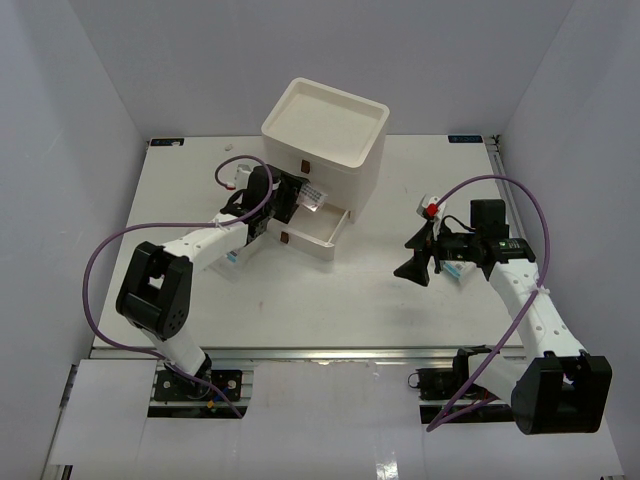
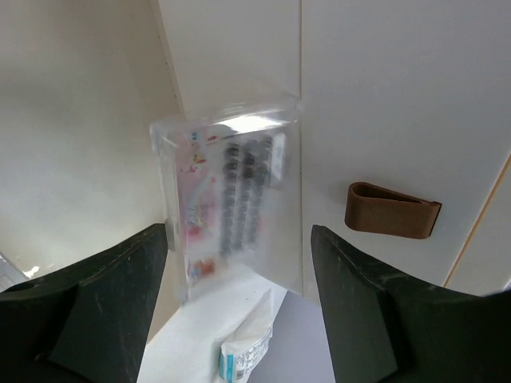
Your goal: Organize the makeup
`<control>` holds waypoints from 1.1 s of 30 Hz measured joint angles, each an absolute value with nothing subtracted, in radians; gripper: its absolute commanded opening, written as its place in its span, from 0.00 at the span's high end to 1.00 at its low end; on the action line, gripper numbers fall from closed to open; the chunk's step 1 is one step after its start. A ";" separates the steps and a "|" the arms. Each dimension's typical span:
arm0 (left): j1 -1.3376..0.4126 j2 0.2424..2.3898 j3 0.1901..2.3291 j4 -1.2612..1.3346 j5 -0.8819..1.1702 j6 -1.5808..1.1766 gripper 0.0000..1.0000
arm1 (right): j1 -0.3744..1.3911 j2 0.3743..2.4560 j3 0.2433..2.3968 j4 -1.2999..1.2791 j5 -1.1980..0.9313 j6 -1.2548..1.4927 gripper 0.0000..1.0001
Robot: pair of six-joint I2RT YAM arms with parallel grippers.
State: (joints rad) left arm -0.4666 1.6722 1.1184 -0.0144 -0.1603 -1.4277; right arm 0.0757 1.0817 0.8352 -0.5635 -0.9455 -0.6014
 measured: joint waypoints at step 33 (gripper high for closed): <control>0.036 1.332 0.987 -0.393 -0.245 -0.899 0.02 | 0.061 1.078 0.835 -0.558 -0.960 -0.601 0.03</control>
